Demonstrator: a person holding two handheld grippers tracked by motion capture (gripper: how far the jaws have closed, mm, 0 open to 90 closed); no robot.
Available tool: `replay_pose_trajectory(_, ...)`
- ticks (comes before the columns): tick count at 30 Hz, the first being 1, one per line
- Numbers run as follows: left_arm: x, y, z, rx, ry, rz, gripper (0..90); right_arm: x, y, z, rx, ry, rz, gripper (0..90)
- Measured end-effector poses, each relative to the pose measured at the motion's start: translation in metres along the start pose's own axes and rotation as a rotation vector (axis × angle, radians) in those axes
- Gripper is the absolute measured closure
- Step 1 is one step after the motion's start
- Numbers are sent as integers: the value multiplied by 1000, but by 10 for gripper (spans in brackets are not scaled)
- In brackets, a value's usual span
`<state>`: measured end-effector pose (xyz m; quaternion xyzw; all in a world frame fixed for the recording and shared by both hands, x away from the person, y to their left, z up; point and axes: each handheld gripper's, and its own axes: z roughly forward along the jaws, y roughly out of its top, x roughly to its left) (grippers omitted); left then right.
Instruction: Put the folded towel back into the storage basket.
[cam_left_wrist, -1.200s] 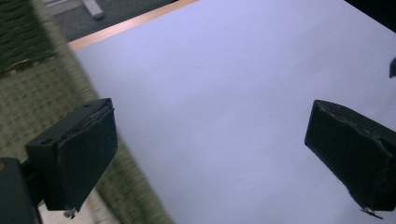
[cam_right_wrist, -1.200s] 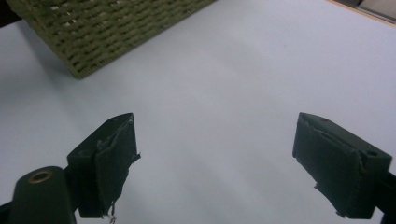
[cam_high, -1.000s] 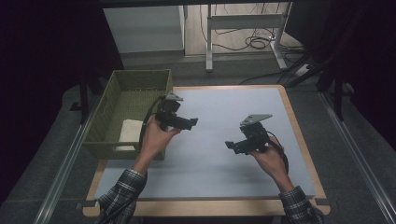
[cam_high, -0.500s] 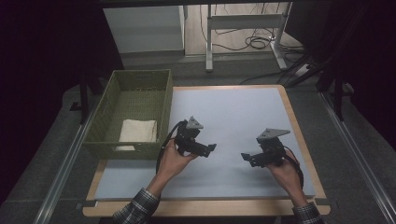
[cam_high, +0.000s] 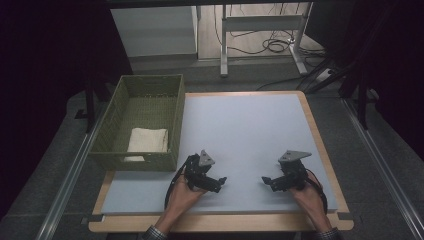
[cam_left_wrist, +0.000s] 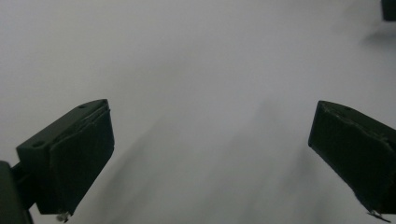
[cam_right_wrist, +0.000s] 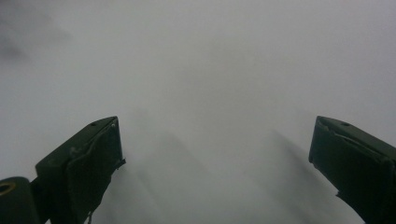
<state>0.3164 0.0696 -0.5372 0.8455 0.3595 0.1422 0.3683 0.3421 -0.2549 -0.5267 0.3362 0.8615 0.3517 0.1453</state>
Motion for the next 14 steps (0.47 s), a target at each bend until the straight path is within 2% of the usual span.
replay_pose_trajectory(1, 0, 0, 0, 0, 0, 0, 3, 0, 0, 0, 0, 0, 0, 27)
replay_pose_trajectory(2, 2, -7, 1, 19, 31, 8, 2, 2, -3, 3, 14, -15, -16, 20)
replay_pose_trajectory(3, 3, -9, 2, 26, 43, 11, 2, 3, -4, 4, 12, -22, -27, 19)
replay_pose_trajectory(4, 3, -9, 2, 26, 43, 11, 0, 3, -4, 4, 12, -22, -27, 19)
replay_pose_trajectory(5, 8, -10, 1, 21, 27, -28, 0, 4, -4, 4, 8, -26, -24, 19)
replay_pose_trajectory(6, 9, -10, 2, 39, 15, -41, 3, 3, -4, 4, 12, -25, -24, 18)
replay_pose_trajectory(8, 9, -9, 3, 53, 13, -39, 0, 3, -5, 4, 10, -24, -23, 18)
replay_pose_trajectory(14, 9, -10, 4, 47, 18, -35, 0, 3, -5, 4, 10, -24, -20, 18)
